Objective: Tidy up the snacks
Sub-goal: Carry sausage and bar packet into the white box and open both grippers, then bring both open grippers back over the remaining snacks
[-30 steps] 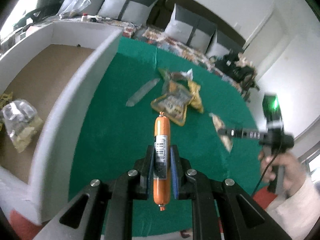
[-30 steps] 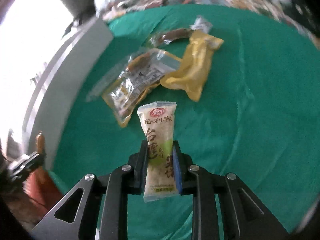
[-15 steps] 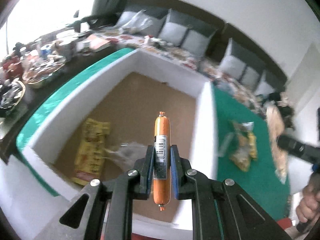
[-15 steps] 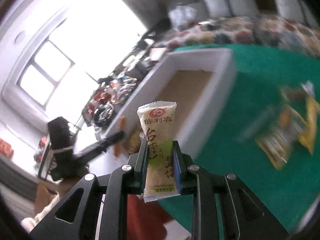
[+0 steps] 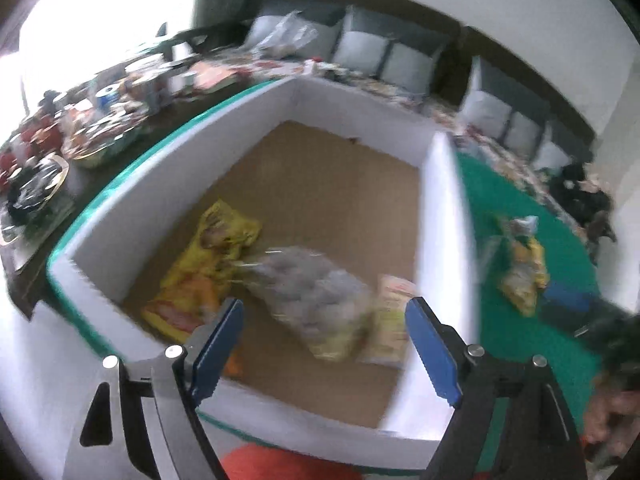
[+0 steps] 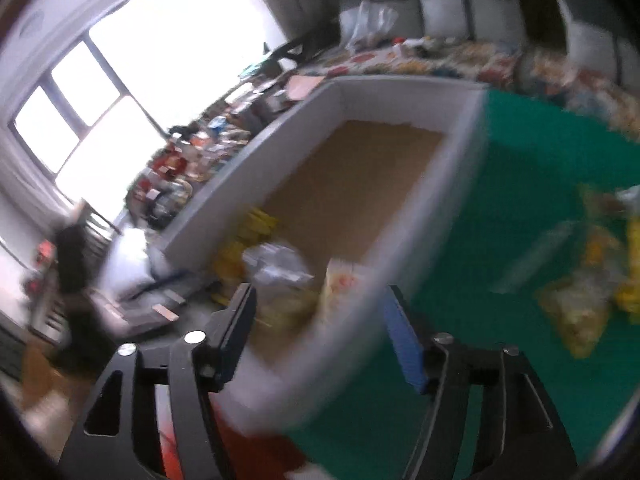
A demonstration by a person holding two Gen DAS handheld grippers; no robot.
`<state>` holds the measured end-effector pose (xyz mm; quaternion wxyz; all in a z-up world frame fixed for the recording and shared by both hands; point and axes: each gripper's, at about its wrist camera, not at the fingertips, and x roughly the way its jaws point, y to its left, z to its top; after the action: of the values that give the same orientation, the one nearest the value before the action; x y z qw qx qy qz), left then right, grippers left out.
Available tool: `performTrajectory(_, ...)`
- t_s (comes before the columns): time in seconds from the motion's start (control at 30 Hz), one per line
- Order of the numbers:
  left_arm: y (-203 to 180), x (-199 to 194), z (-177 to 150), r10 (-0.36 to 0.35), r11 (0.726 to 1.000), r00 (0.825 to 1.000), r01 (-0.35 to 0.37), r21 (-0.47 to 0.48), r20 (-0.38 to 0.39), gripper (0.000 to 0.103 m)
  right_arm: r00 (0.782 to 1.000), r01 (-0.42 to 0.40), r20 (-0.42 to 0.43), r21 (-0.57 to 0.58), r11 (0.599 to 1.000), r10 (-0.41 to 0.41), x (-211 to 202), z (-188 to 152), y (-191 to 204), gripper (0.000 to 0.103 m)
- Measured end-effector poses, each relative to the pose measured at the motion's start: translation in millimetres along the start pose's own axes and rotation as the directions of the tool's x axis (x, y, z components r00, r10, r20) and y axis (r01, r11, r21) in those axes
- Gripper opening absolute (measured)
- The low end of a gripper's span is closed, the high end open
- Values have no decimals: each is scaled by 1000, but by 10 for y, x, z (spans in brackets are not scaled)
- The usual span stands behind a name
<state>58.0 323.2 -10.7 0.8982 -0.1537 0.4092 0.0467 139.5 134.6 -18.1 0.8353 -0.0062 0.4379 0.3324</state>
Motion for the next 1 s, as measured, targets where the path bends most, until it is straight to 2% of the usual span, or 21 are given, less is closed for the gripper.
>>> performTrajectory(0.07,-340,-27,-23,-55,998,998,55,43,11,84,992,122,13,-32,992,-122,-190,-323,-408,75)
performTrajectory(0.13,-714,-28,-38,-106,990,994,104,98,9,86,974,225,9,-35,974,-225,-315,-596,-750,75)
performTrajectory(0.27,-1554,129,-158,-188,960,981,191,207,-36,95,917,399,-14,1,917,-399,-552,-1082,-1510,75)
performTrajectory(0.37,-2080,467,-376,-172,952,978,196,236,-118,95,873,485,5,73,871,-487,-778,-1319,-1972,75)
performTrajectory(0.4,-2221,610,-470,-164,952,976,194,235,-143,95,851,520,30,97,849,-525,-861,-1408,-2097,75)
performTrajectory(0.5,-2503,993,-707,-123,957,974,167,236,-190,95,789,593,96,141,793,-607,-1044,-1667,-2305,75)
performTrajectory(0.53,-2576,1114,-767,-103,959,975,151,241,-198,95,780,603,96,150,783,-619,-1064,-1723,-2354,77)
performTrajectory(0.6,-2694,1334,-848,-58,959,978,111,260,-201,95,790,595,53,176,784,-611,-1051,-1740,-2465,78)
performTrajectory(0.67,-2774,1479,-897,-24,956,981,79,281,-194,95,802,574,62,197,795,-594,-1069,-1629,-2572,78)
performTrajectory(0.77,-2860,1686,-928,43,946,982,20,325,-185,95,779,598,85,195,777,-621,-1054,-1539,-2690,80)
performTrajectory(0.8,-2877,1712,-926,64,939,985,-5,343,-162,97,780,598,78,202,776,-621,-1035,-1534,-2721,80)
performTrajectory(0.9,-2894,1747,-938,53,936,991,-6,351,-126,99,796,575,51,244,781,-603,-1022,-1563,-2836,80)
performTrajectory(1.0,-2857,1760,-940,54,943,993,-14,334,-108,103,788,582,42,277,765,-615,-1069,-1612,-2946,80)
